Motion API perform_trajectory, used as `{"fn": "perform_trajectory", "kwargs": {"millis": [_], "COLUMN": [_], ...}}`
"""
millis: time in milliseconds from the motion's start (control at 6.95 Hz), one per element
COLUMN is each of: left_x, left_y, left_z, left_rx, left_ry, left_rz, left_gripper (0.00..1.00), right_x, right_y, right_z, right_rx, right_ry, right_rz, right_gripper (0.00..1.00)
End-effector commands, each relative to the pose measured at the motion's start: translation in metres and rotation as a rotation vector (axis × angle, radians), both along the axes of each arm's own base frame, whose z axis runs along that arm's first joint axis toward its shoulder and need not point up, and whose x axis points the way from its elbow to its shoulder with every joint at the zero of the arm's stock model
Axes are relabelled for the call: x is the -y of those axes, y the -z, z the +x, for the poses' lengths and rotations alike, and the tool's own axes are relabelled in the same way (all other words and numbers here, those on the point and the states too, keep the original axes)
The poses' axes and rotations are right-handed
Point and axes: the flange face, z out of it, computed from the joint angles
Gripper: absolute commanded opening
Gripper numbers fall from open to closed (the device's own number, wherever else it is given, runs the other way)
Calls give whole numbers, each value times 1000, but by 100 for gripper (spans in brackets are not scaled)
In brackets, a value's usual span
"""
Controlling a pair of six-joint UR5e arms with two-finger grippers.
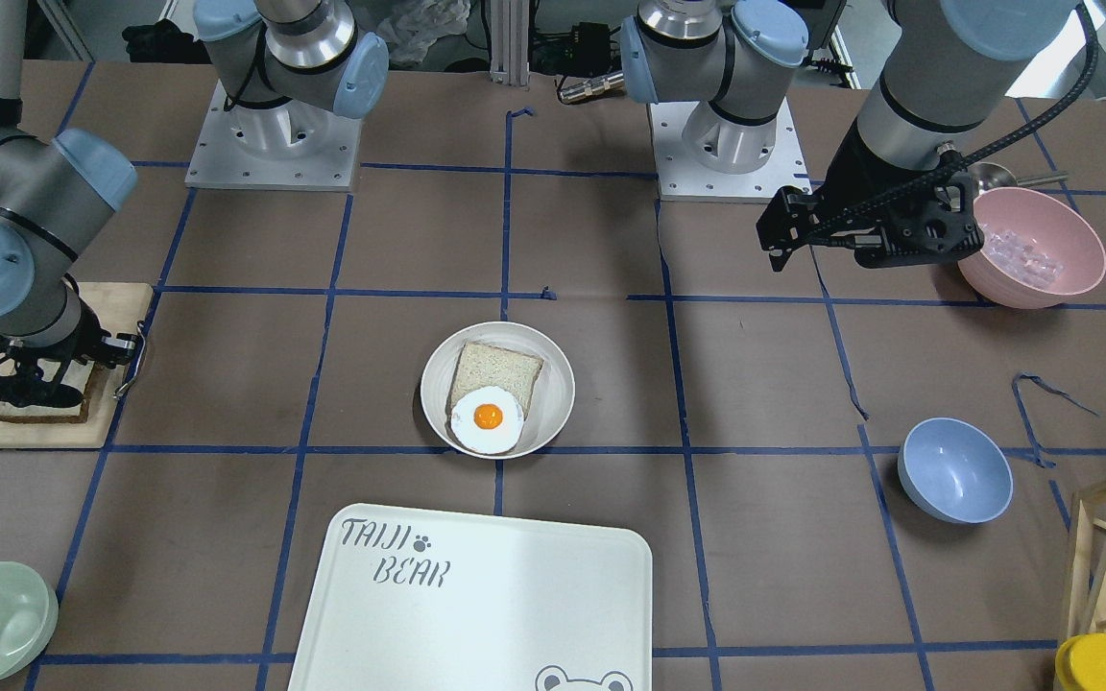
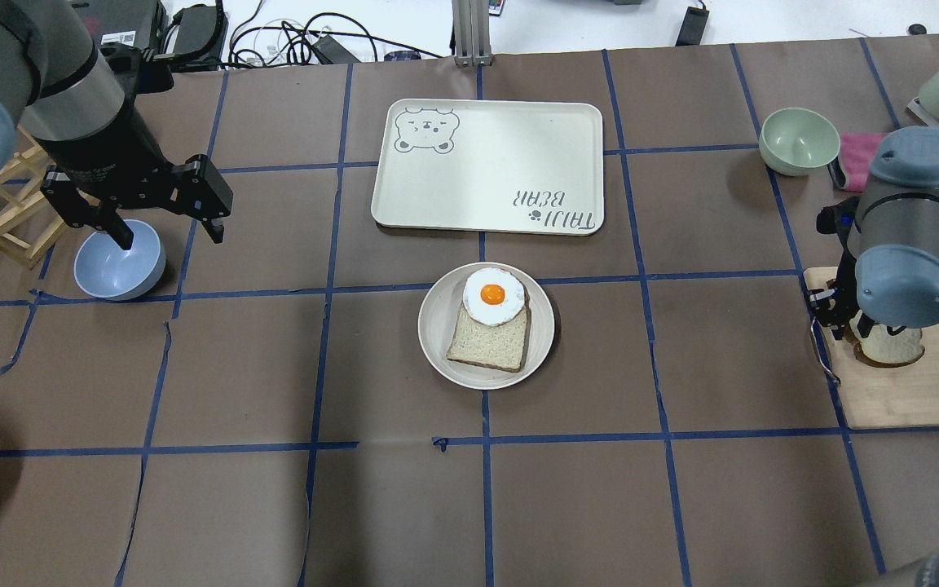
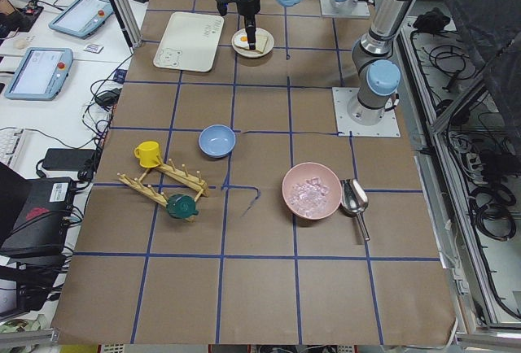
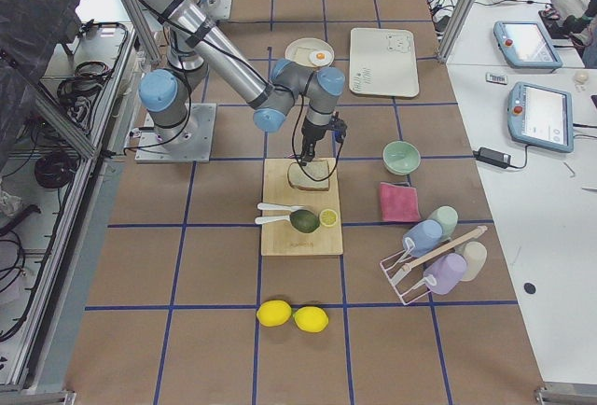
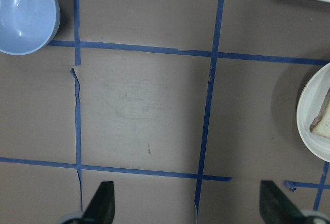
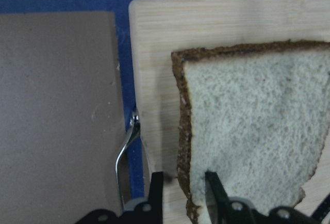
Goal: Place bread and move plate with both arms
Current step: 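Close the right gripper on the bread slice's edge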
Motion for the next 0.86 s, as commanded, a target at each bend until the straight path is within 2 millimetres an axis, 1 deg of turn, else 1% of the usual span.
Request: {"fn": "perform_trajectory", "kwargs": {"millis": [0, 144, 432, 576, 720], "left_x": [0, 1, 4, 4, 2], "left_y": [0, 2, 1, -5, -9], "left_z": [1, 0, -5, -12, -12], "left_rx": [9, 2, -12, -78, -73], "left_ry": [5, 7, 10, 5, 7], "left_rz": [2, 5, -3, -25, -31], "left_gripper": [100, 100, 100, 100, 100], "right_x": [0, 1, 2, 1, 1], "right_y": [1, 1, 3, 3, 3], "right_z": [-1, -2, -2, -2, -2], "right_rx": [-6, -9, -7, -5, -5], "right_ry": [2, 1, 1, 0, 0], "right_rz": [-18, -25, -23, -17, -17], "right_gripper": [39, 37, 18, 0, 0]}}
